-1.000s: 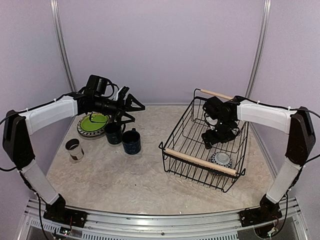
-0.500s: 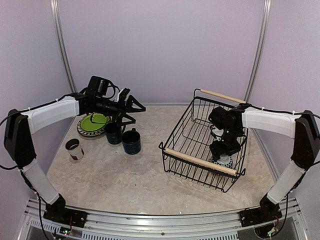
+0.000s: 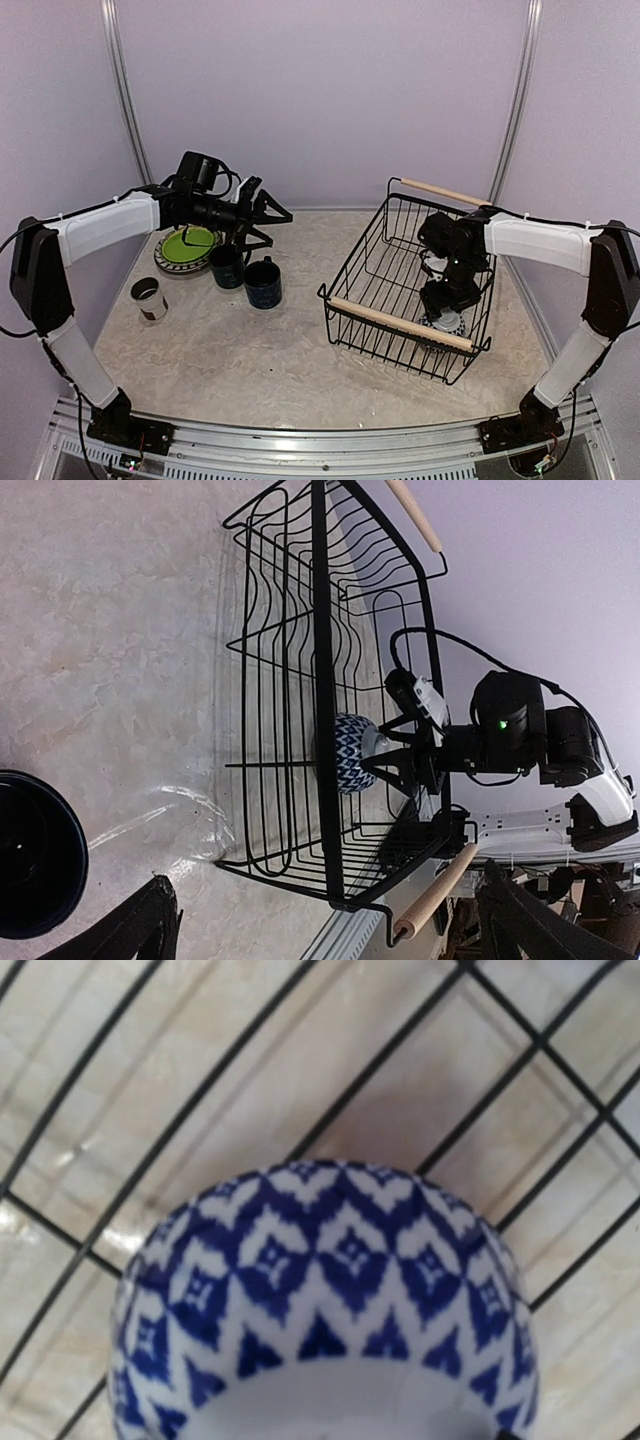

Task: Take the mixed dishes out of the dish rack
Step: Grab the bowl from the dish rack.

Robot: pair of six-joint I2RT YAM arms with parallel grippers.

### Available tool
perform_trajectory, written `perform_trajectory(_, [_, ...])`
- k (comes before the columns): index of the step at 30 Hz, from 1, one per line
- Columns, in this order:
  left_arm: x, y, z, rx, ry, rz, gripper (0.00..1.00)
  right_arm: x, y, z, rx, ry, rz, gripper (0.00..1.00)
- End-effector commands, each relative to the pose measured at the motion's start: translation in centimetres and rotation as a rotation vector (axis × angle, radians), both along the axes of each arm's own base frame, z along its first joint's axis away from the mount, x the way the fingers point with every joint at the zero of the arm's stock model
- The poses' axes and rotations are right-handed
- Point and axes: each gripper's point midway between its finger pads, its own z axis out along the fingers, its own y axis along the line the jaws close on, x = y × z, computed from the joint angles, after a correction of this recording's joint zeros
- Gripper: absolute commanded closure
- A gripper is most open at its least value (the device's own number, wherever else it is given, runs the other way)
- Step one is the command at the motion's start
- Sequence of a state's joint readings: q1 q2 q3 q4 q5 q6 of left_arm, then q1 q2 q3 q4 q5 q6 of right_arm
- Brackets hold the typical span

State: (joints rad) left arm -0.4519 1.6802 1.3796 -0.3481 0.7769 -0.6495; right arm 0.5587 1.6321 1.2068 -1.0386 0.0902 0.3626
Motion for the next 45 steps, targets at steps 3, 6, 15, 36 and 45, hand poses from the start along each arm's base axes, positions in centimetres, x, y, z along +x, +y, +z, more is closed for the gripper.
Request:
perform_trajectory(3, [-0.1, -0.6, 0.2, -0.009, 0.009, -0.019, 0.01, -1.3, -1.2, 0.7, -0.021, 0.031, -0.025, 0.28])
perform_trajectory(6, [-0.1, -0.6, 0.2, -0.01, 0.011, -0.02, 0.01, -1.4, -1.2, 1.0, -0.016, 0.031, -0.026, 0.24])
perform_trajectory(15, [-0.1, -0.7, 0.0, -0.011, 0.016, -0.022, 0.02, -1.0, -0.9, 0.6, -0.012, 0.022, -0.017, 0.29])
perform_trajectory(36, [-0.1, -0.7, 0.1, -0.009, 0.015, -0.022, 0.01, -1.2, -1.0, -1.0, -0.02, 0.042, -0.014, 0.46])
perform_trajectory(45, [-0.2, -0.7, 0.3, -0.015, 0.012, -0.024, 0.01, -0.8, -0.6, 0.1, 0.013, 0.006, -0.024, 0.65])
